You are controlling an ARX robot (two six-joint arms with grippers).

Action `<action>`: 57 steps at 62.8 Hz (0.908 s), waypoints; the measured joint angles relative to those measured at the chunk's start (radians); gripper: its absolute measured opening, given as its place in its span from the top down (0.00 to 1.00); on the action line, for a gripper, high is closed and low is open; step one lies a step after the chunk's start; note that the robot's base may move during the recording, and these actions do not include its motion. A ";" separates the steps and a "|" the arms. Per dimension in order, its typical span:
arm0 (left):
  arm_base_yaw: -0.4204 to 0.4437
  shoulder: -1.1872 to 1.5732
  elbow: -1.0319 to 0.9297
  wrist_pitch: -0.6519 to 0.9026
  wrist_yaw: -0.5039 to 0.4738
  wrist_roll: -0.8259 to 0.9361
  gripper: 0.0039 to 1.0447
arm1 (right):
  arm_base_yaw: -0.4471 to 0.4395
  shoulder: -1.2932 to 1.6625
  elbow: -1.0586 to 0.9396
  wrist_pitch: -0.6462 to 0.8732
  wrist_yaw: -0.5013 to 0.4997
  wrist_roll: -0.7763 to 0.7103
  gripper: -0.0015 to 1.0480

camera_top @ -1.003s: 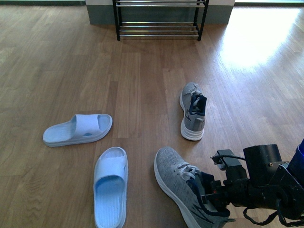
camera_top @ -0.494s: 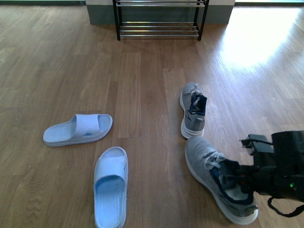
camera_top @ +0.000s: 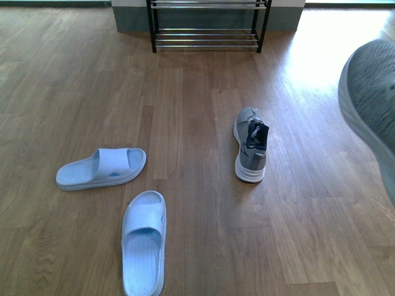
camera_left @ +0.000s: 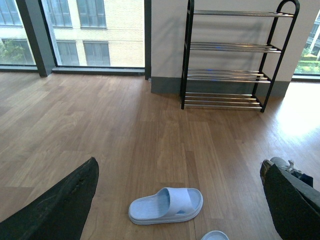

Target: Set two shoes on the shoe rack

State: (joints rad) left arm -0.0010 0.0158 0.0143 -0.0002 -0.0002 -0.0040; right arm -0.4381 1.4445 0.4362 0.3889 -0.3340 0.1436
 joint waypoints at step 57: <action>0.000 0.000 0.000 0.000 -0.002 0.000 0.09 | -0.074 -0.304 -0.105 -0.082 -0.085 -0.002 0.99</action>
State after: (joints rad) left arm -0.0010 0.0158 0.0143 -0.0002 -0.0017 -0.0040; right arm -0.5121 1.1408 0.3317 0.3073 -0.4191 0.1417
